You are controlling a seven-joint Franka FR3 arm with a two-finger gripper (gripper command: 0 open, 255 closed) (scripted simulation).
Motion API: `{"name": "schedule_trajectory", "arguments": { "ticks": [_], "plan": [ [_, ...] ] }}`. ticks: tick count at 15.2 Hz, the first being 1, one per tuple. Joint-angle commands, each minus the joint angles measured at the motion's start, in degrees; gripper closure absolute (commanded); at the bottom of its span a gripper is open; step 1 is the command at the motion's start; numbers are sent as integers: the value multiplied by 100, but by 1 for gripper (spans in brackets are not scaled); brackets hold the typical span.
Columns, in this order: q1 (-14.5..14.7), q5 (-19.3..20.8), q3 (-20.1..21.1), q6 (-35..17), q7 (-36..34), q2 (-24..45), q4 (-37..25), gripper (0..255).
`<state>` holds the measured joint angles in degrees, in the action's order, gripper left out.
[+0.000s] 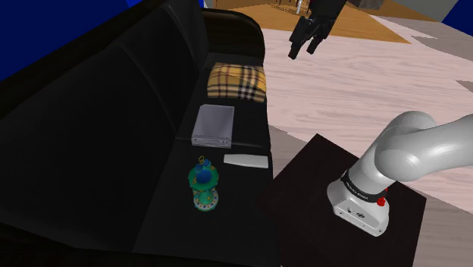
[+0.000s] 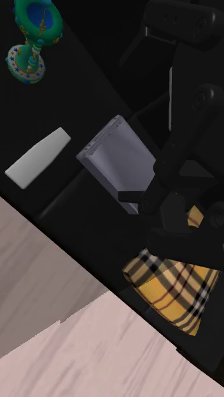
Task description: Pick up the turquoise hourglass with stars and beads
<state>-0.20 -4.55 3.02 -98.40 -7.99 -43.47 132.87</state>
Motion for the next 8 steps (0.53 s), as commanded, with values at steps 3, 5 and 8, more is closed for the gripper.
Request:
{"name": "schedule_trajectory", "arguments": {
  "ticks": [3, 5, 8],
  "plan": [
    [51, -142, 235, -289, -304, -135, 326, 0],
    [108, -291, 483, -586, -611, -231, 619, 0],
    [199, -524, 886, -1052, -1077, -296, 991, 0]
  ]
}}
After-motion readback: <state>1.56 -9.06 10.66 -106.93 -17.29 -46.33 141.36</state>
